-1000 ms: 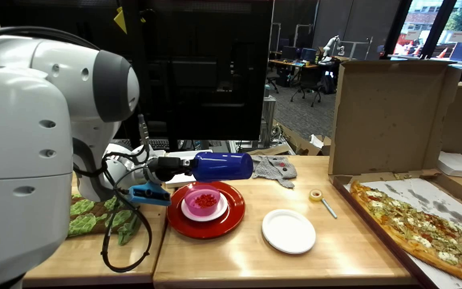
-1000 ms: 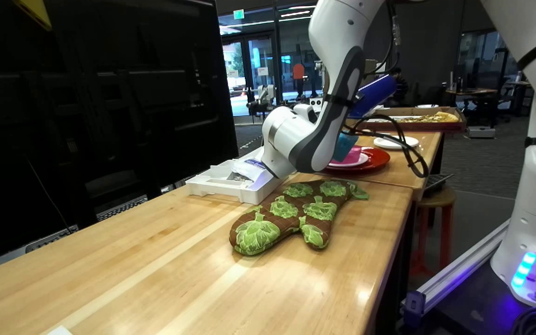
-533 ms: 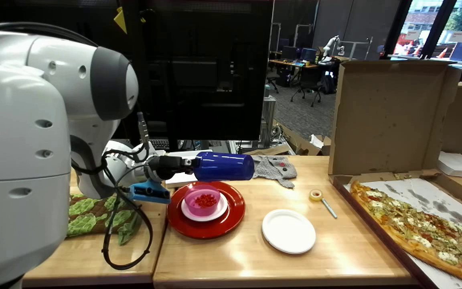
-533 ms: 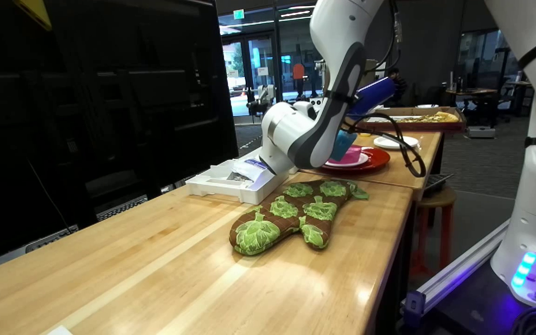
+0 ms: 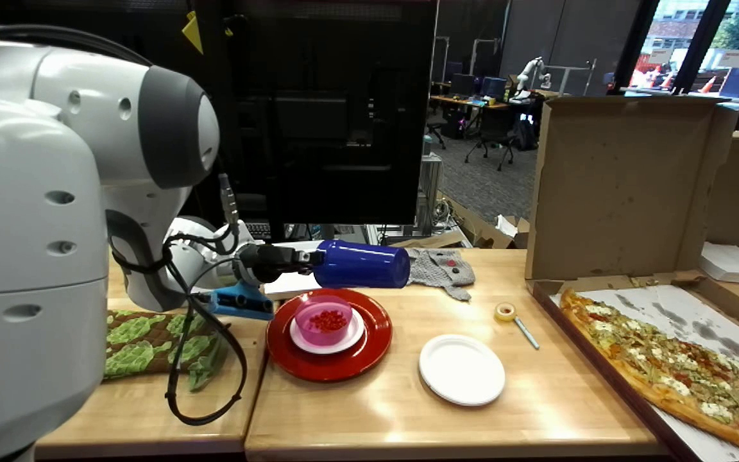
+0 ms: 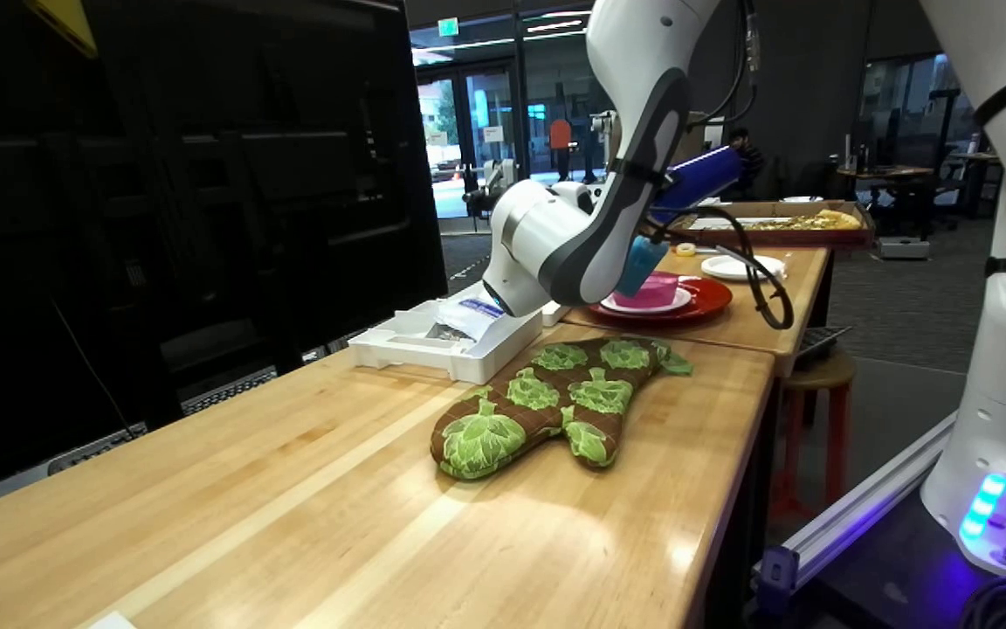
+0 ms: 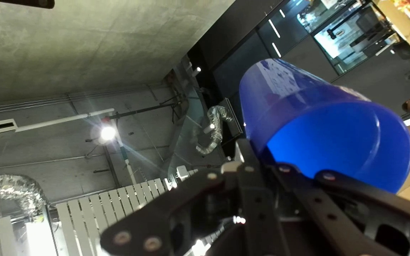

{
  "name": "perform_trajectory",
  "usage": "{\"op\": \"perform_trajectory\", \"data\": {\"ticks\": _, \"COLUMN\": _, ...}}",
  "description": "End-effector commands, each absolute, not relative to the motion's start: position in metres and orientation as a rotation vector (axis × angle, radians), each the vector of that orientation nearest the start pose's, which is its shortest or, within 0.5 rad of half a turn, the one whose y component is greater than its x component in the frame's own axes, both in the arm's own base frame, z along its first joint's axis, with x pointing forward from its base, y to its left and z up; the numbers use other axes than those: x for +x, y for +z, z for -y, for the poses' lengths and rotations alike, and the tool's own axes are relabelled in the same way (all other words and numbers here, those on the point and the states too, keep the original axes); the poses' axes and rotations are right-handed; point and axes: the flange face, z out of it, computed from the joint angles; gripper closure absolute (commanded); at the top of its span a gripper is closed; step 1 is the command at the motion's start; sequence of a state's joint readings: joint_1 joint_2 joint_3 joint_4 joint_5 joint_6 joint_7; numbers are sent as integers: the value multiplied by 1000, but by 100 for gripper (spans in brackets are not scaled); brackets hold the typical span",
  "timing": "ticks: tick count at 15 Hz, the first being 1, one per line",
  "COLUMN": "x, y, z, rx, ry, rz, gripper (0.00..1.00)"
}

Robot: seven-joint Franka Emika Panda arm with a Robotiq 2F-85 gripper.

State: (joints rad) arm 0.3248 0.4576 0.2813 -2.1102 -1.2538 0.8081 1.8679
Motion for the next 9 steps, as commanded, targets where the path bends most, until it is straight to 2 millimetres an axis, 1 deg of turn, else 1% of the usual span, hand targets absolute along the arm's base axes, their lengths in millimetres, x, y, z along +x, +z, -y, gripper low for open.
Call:
{"op": "perform_trajectory", "data": {"ticks": 1, "x": 441, "y": 292, "z": -138, "rx": 1139, "ry": 663, "rz": 552, "gripper": 99}}
{"op": "perform_trajectory", "data": {"ticks": 9, "x": 442, "y": 296, "z": -136, "rx": 1198, "ry": 662, "rz": 561, "gripper": 99}}
